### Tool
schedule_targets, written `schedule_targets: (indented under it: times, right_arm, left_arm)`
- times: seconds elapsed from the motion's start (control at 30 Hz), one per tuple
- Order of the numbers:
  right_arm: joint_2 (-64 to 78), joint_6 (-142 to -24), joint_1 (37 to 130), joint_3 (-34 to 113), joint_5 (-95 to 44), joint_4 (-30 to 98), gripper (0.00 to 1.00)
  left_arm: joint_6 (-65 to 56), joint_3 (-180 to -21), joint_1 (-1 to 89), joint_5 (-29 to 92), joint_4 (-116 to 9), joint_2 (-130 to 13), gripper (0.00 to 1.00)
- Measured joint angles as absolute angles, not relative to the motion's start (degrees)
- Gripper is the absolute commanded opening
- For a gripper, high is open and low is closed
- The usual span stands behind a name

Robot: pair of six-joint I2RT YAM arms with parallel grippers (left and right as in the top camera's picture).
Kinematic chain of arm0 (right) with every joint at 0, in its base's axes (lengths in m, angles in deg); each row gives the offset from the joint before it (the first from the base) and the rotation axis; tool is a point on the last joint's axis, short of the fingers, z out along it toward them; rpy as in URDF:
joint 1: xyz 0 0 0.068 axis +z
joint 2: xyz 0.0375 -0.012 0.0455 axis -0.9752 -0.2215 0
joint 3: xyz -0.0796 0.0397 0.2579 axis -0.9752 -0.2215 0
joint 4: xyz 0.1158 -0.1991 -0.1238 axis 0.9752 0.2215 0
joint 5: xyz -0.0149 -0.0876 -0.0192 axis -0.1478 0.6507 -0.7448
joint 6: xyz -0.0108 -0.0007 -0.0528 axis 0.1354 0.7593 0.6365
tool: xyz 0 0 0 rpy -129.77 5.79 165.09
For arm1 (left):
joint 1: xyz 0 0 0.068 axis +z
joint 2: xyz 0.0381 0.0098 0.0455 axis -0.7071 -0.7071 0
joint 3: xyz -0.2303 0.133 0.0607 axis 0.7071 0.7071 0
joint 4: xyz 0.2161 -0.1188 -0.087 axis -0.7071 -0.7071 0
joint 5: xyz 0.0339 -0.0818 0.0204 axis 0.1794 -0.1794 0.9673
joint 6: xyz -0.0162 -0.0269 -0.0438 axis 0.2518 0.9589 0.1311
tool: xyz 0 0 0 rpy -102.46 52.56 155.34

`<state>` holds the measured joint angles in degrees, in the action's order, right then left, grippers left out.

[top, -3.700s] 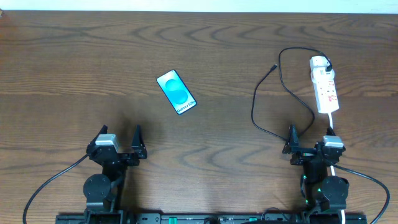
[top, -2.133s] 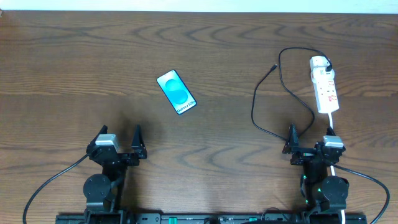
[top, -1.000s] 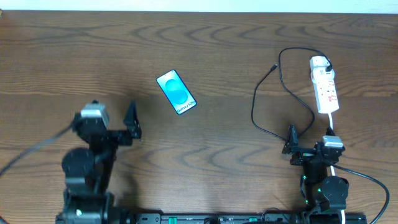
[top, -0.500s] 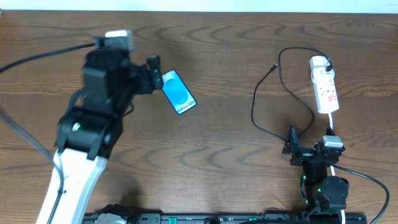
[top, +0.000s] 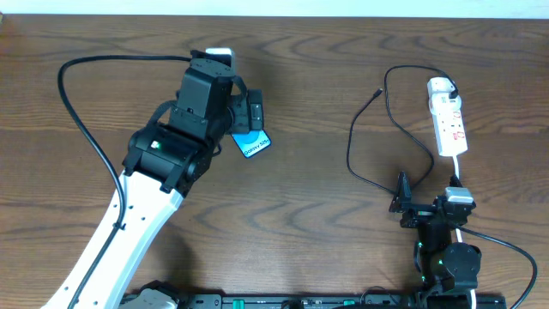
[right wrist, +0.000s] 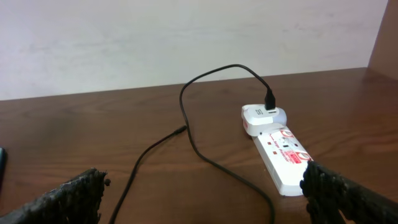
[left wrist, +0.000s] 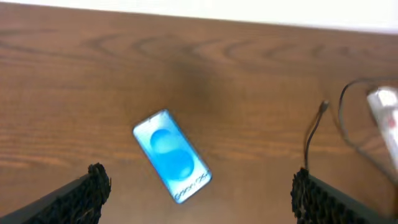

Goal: Plug charger to phone and switch on socket
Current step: 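Move the left gripper forward over the blue phone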

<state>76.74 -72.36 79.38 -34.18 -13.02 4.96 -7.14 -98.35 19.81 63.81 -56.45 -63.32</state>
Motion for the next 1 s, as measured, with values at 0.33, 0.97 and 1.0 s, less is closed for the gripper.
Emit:
schedule_targets:
  times: [0.33, 0.97, 1.0]
  right_arm:
    - [76.74, -72.36, 79.38, -34.18, -13.02, 4.98, 0.99]
    - [76.74, -72.36, 79.38, -34.18, -13.02, 4.96, 0.99]
    - [76.74, -72.36, 79.38, -34.18, -13.02, 4.98, 0.99]
  left_arm:
    - [7.55, -101.96, 19.81, 74.87, -55.12, -71.43, 1.0]
    - [16.82, -120.32, 19.87, 78.12, -70.86, -90.42, 0.98]
    - [17.12, -120.32, 19.87, 78.1, -70.86, -90.42, 0.98]
